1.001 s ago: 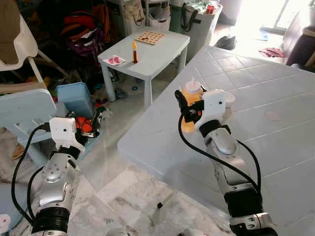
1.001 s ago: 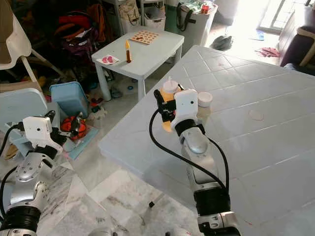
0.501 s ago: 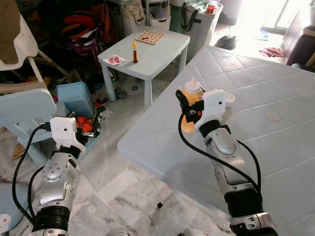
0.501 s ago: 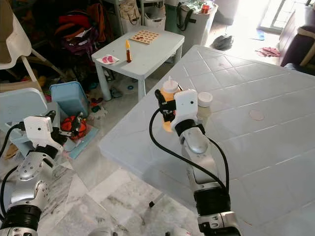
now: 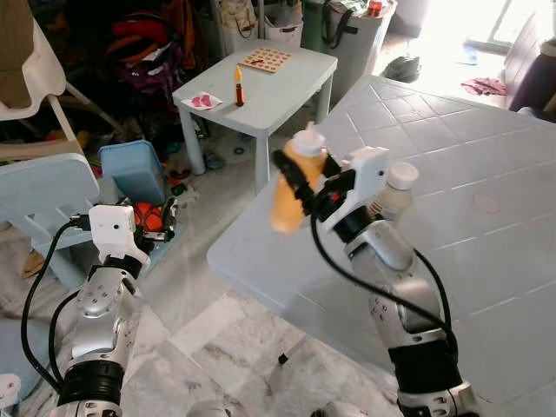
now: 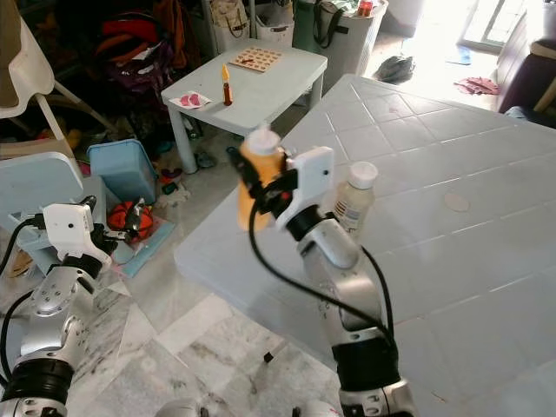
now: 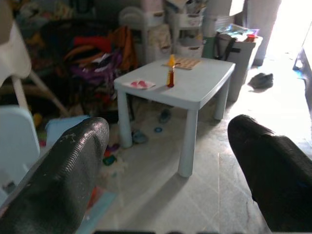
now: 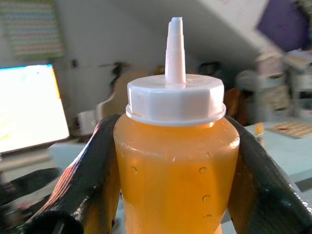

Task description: Restocking fridge

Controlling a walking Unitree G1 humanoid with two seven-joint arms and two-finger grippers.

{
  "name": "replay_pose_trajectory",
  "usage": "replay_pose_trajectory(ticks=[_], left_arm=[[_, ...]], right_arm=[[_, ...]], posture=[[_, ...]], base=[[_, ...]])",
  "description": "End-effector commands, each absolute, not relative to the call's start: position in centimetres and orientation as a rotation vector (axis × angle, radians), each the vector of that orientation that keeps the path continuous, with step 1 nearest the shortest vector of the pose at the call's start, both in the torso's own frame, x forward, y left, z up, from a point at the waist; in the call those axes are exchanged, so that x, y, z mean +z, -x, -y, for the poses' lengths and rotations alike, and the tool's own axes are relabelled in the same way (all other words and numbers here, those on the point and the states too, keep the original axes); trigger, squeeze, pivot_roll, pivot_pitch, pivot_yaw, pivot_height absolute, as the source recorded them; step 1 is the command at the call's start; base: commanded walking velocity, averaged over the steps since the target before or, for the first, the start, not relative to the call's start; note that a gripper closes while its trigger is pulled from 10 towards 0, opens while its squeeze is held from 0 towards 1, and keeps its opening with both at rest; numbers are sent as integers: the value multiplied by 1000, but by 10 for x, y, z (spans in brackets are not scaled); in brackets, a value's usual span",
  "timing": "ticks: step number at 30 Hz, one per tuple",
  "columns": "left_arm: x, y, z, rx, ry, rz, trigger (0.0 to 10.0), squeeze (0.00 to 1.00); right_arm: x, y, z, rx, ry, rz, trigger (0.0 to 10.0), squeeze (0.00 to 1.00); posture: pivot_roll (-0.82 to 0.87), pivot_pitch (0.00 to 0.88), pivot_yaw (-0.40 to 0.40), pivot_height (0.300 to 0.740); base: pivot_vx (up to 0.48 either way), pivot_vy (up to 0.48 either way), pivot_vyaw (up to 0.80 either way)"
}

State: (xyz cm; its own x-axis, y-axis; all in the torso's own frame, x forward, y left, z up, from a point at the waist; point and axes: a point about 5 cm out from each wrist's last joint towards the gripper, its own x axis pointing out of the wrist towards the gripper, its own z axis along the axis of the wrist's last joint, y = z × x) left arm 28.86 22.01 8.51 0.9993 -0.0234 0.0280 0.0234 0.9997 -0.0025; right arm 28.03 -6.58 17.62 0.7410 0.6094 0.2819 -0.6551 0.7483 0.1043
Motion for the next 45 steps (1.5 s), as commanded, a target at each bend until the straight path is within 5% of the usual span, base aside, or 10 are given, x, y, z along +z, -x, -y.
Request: replay_pose_trajectory(ticks=[1,45], left_arm=[[75,-282,-225,0,-11,-14,10000,0],[78,-291,-224,107,-52,-12,10000,0]], right_arm=[[177,-275,62,735,-170,259,10000,0],[168,-280,69,643,-11,320,10000,0]], posture=[[54,0,-13,740],[53,0,-11,740]], base=[[0,0,800],[0,25,800]])
